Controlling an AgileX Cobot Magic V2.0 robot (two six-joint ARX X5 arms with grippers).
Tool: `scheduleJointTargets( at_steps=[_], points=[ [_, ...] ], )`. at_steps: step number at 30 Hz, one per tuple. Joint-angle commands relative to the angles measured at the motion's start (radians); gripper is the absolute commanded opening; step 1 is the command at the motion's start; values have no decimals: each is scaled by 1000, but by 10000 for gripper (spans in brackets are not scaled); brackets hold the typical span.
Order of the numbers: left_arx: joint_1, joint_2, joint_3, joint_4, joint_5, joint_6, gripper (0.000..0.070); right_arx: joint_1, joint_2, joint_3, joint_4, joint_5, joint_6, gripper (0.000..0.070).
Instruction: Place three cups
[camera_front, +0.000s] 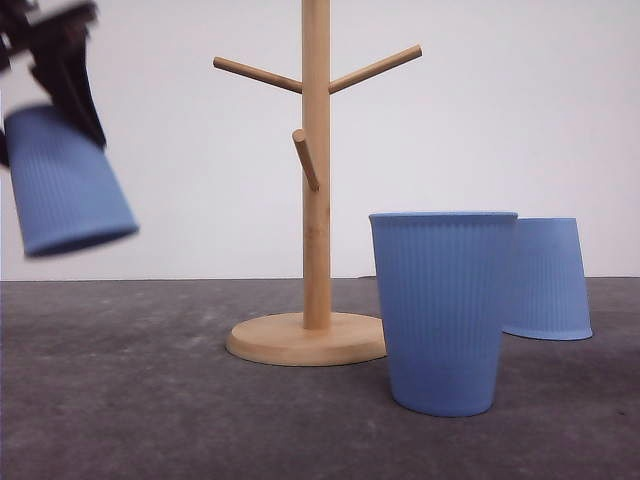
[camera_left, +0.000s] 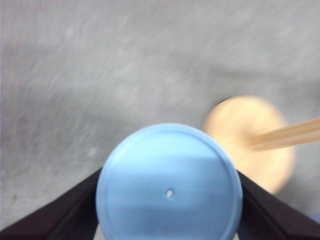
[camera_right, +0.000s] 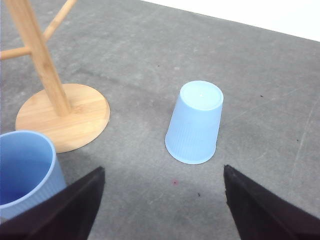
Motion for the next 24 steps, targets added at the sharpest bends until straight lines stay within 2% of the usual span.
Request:
scheduleJointTargets(
  at_steps=[1, 7, 13, 20, 24],
  points=[
    [17, -1, 53, -3, 28, -20, 389, 5, 2, 12, 13, 0, 18, 482],
    [97, -1, 169, 4, 197, -100, 389, 5, 2, 12, 14, 0, 18, 482],
    [144, 28, 189, 140, 397, -257, 389, 5, 2, 12, 14, 0, 18, 482],
    [138, 116, 189, 271, 535, -375, 390, 5, 2, 12, 14, 0, 18, 482],
    [119, 174, 189, 333, 581, -425, 390, 5, 2, 12, 14, 1, 18, 482]
  ],
)
